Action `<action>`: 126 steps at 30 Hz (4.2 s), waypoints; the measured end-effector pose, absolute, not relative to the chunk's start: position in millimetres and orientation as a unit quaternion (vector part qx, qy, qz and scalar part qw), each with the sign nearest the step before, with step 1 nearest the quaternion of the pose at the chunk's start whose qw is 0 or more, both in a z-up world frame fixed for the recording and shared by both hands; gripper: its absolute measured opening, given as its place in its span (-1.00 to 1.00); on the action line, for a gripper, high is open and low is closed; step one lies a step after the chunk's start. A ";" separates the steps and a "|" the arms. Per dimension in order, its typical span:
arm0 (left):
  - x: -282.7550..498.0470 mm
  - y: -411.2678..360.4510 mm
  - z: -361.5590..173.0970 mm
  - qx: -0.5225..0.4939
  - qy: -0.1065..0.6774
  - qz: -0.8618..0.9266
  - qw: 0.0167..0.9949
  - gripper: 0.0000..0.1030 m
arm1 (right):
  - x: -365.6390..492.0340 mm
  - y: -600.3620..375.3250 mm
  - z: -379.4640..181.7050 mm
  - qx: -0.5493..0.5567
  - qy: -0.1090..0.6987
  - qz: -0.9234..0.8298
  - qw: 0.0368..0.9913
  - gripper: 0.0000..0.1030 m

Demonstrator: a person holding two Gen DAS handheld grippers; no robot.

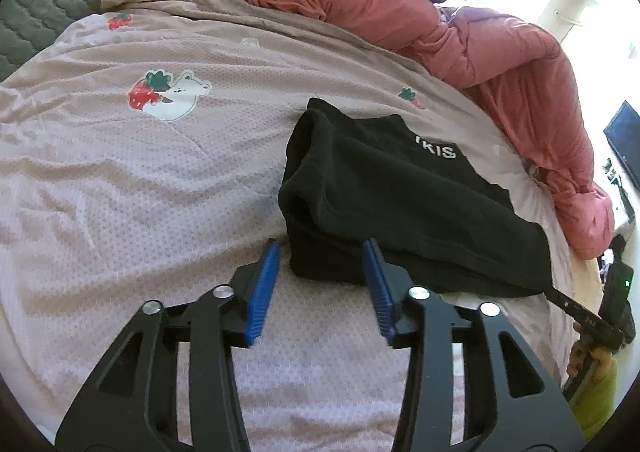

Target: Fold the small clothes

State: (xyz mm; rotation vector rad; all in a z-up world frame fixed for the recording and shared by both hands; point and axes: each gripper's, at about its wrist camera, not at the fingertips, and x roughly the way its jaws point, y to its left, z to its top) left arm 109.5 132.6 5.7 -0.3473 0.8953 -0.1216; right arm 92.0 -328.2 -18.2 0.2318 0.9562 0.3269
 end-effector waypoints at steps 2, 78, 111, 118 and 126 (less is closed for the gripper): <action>117.5 132.5 4.8 -0.162 0.437 -0.046 0.884 -0.29 | 92.1 -326.8 -19.9 0.116 0.460 0.160 0.866 0.08; 214.4 146.6 -12.6 -0.168 0.390 -0.016 0.905 -0.33 | 205.2 -197.5 6.0 -0.062 0.388 0.159 0.906 0.14; 220.7 126.5 -8.7 -0.116 0.355 -0.062 0.926 -0.93 | 307.2 -323.3 -13.5 0.092 0.412 0.050 0.905 -0.86; 233.4 116.6 5.6 -0.076 0.340 -0.052 0.936 -0.93 | 309.1 -339.4 -23.0 0.112 0.407 0.026 0.906 -0.86; 248.0 133.4 -34.9 -0.099 0.406 -0.022 0.908 -0.78 | 309.0 -331.9 -45.4 0.074 0.441 -0.005 0.894 -0.74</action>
